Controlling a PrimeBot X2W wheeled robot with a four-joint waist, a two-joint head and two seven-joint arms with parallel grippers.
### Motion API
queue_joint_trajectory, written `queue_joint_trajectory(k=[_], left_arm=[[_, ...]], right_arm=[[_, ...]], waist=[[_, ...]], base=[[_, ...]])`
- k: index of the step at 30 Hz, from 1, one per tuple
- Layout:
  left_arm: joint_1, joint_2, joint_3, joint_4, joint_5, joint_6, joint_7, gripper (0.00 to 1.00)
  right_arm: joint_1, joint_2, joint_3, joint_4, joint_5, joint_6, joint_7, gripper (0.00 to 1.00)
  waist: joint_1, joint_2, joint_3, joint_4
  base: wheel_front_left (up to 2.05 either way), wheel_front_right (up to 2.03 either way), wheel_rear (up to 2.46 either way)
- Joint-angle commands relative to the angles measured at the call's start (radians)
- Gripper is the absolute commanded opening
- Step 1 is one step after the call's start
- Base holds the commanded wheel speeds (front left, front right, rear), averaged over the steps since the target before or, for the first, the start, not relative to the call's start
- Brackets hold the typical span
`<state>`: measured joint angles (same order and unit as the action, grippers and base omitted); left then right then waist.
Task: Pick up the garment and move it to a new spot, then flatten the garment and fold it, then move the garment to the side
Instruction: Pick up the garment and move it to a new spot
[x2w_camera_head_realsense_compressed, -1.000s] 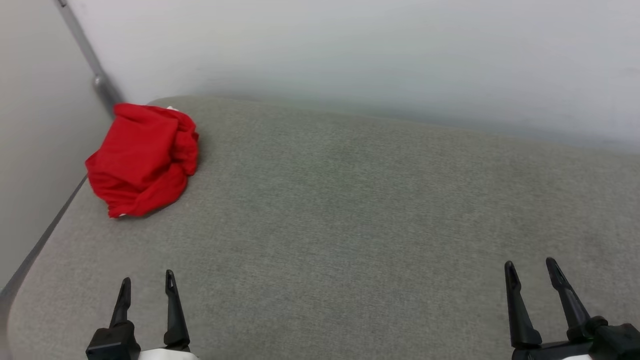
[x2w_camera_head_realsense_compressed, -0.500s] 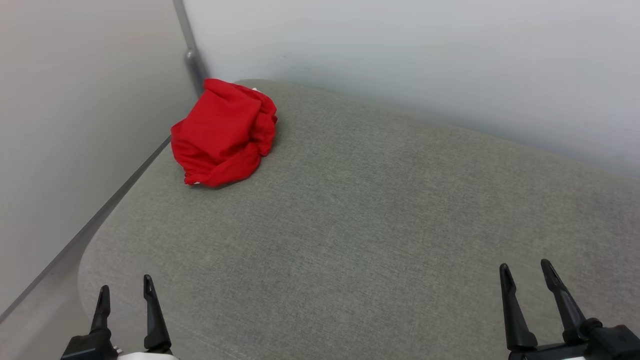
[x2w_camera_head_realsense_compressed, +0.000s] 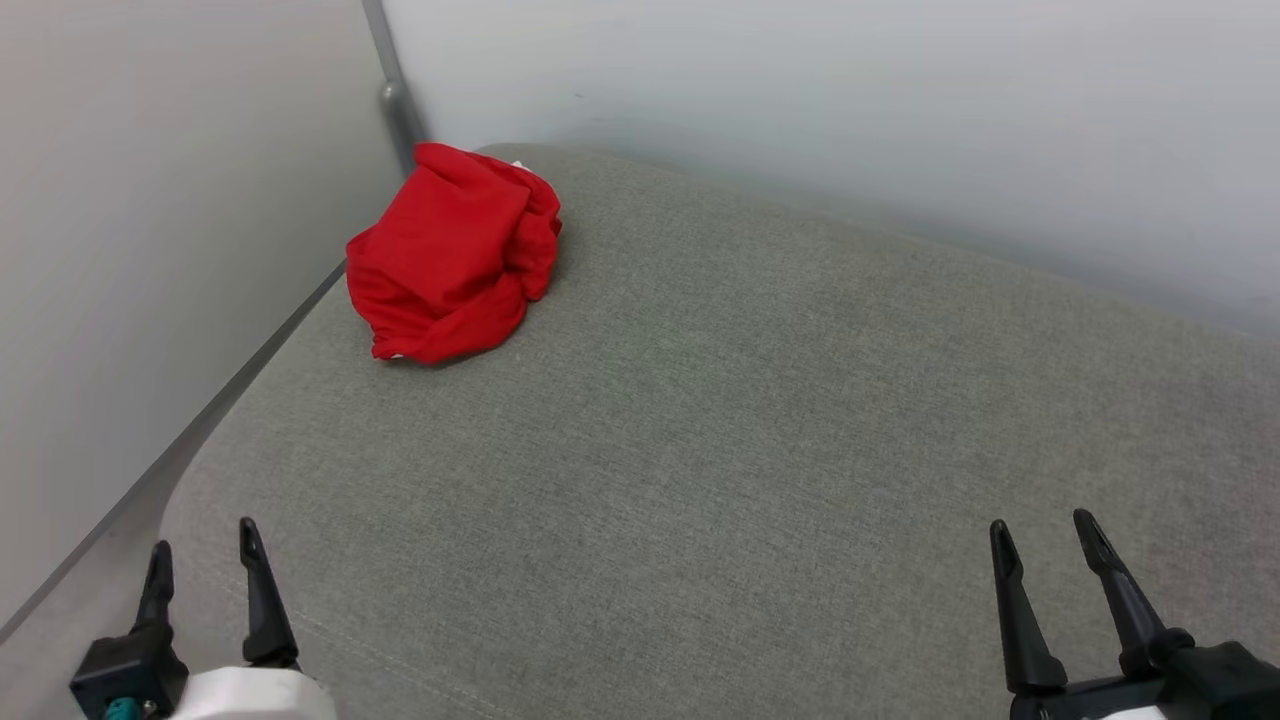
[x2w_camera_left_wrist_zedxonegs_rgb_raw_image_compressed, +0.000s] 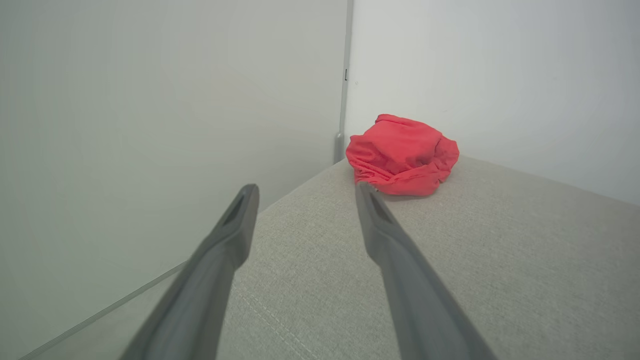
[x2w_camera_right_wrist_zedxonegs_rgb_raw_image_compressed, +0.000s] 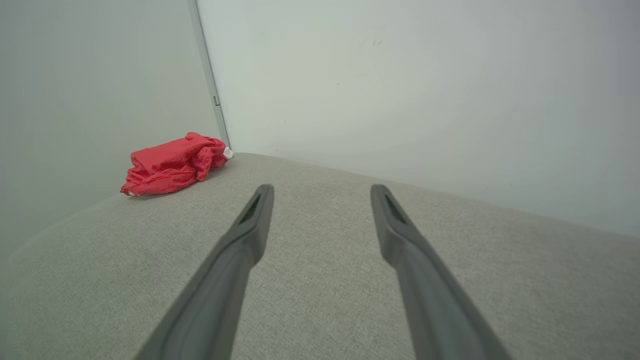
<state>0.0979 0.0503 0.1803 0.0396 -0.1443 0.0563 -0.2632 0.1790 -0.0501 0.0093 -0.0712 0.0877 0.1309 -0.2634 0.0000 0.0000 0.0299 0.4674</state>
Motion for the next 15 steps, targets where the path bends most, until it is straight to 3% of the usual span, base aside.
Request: queue_joint_trajectory(k=[1,8,15], left_arm=[[-0.024,0.0,0.016,0.02,0.014,-0.006,-0.002,1.0],[-0.241,0.043,0.14,0.069,-0.017,-0.054,-0.002,1.0],[-0.496,0.144,0.221,0.12,-0.057,-0.113,-0.002,1.0]], right_arm=[[-0.016,0.0,0.0,-0.006,-0.006,0.0,-0.002,1.0],[-0.057,0.0,-0.014,-0.026,-0.05,0.0,-0.002,1.0],[-0.128,0.0,-0.05,-0.069,-0.109,0.0,-0.002,1.0]], waist=[[0.0,0.0,0.014,-0.012],[0.0,0.0,0.109,-0.057],[0.0,0.0,0.264,-0.105]], base=[[0.0,0.0,0.0],[0.0,0.0,0.0],[0.0,0.0,0.0]])
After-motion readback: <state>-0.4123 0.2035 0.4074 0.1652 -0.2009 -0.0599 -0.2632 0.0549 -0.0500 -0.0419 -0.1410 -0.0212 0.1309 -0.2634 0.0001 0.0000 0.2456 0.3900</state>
